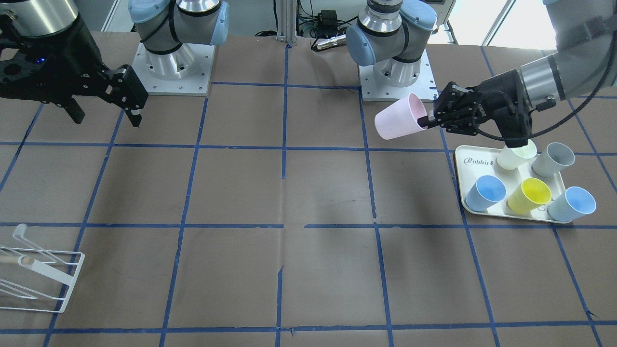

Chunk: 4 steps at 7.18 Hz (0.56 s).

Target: Transfer IKEA cup to right arm and place on rack

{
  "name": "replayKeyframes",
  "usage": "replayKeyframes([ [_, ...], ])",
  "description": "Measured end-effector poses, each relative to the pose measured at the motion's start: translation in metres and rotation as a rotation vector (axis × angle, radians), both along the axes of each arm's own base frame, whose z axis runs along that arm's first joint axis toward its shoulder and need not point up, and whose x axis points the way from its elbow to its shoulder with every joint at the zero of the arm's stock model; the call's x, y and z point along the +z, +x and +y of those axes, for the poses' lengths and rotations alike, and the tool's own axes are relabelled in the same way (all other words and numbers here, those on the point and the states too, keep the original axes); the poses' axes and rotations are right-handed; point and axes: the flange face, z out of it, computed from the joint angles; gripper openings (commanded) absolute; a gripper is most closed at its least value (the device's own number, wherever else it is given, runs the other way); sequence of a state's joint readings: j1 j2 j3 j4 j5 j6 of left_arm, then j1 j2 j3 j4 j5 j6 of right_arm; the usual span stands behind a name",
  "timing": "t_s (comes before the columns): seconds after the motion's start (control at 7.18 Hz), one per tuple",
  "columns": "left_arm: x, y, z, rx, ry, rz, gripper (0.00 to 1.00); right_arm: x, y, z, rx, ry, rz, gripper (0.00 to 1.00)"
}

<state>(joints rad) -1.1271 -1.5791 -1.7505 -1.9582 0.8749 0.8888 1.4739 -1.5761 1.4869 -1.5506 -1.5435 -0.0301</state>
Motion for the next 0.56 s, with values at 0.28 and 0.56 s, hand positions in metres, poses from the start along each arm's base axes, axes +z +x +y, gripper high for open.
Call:
replayKeyframes([
  [0.28, -0.01, -0.064, -0.007, 0.088, 0.035, 0.223, 0.0, 0.009, -0.055, 0.008, 0.024, 0.017, -0.028, 1.0],
  [0.56, -0.026, -0.133, 0.002, 0.156, 0.076, 0.453, 0.0, 0.012, -0.104, 0.017, 0.035, 0.027, -0.073, 1.0],
])
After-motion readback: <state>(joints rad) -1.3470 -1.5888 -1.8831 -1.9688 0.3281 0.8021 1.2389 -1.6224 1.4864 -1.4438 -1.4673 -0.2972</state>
